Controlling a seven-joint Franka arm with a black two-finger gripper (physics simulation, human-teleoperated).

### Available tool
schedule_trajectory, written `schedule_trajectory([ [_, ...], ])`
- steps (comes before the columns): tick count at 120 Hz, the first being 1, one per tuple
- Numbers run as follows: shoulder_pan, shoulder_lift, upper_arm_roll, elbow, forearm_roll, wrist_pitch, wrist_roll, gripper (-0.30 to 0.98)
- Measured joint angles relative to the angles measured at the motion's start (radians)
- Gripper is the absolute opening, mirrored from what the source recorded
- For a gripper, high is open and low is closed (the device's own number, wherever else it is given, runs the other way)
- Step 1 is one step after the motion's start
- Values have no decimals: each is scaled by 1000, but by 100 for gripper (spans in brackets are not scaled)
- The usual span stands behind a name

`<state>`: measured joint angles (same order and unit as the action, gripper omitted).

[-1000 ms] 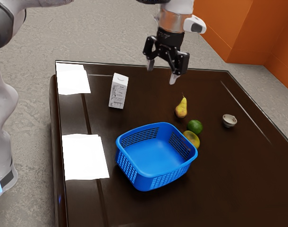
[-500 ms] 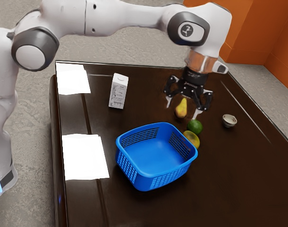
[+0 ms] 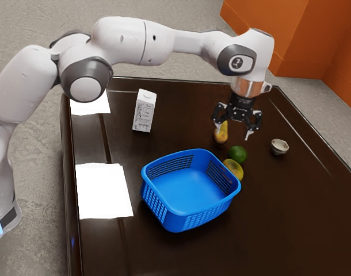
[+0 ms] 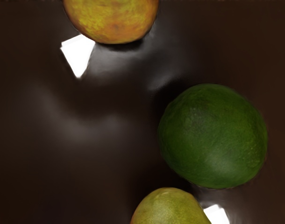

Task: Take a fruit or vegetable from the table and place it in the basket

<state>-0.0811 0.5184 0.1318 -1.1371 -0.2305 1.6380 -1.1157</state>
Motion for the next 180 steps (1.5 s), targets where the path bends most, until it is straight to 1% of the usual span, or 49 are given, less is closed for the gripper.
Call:
schedule_trajectory([
  [15,9,29,-1,3,-1,64,-10,69],
  [40,9,73,-13,15,-2,125,-24,69],
  [55,10,106,-15,19,-20,158,-31,69],
  [129,10,177,-14,19,-41,229,-48,69],
  [132,10,178,-13,19,-42,231,-49,66],
  [146,-1,171,-7,18,-44,237,-56,42],
  [156,-7,161,-5,18,-42,239,-65,36],
  [162,-21,129,-2,1,-38,239,-73,33],
  [166,-48,53,11,-60,-28,239,-82,31],
  [171,-90,-99,19,-189,-1,238,-98,29],
  [180,-161,-392,24,-417,61,236,-134,34],
])
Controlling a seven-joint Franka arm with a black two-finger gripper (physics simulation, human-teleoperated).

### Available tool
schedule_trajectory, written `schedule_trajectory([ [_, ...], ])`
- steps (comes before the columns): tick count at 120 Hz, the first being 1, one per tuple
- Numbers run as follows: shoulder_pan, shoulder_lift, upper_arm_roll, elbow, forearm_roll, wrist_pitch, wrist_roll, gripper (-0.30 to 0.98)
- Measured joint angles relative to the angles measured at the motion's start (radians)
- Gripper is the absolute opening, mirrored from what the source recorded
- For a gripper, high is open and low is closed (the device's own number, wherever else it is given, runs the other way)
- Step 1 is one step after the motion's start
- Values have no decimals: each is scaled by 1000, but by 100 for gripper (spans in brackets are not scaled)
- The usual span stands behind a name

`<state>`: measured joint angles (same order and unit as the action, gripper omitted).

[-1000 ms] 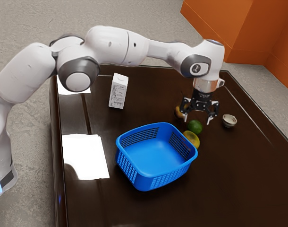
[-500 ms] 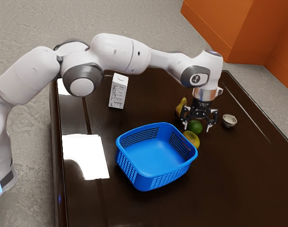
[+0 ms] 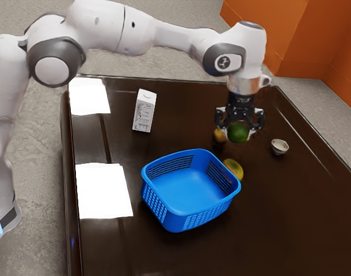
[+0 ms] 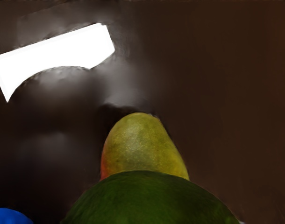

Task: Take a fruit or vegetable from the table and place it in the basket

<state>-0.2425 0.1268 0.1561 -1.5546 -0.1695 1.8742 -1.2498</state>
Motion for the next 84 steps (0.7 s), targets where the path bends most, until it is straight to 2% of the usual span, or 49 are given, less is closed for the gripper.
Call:
schedule_trajectory([
  [9,-56,-209,0,-178,39,-6,-39,36],
  [20,-112,-317,-5,-318,49,-12,-87,36],
  [34,-168,-363,-36,-380,45,-16,-149,35],
  [56,-181,-366,-91,-408,28,-20,-232,35],
  [68,-182,-373,-98,-416,21,-20,-267,52],
  [84,-177,-365,-118,-413,24,-20,-304,62],
])
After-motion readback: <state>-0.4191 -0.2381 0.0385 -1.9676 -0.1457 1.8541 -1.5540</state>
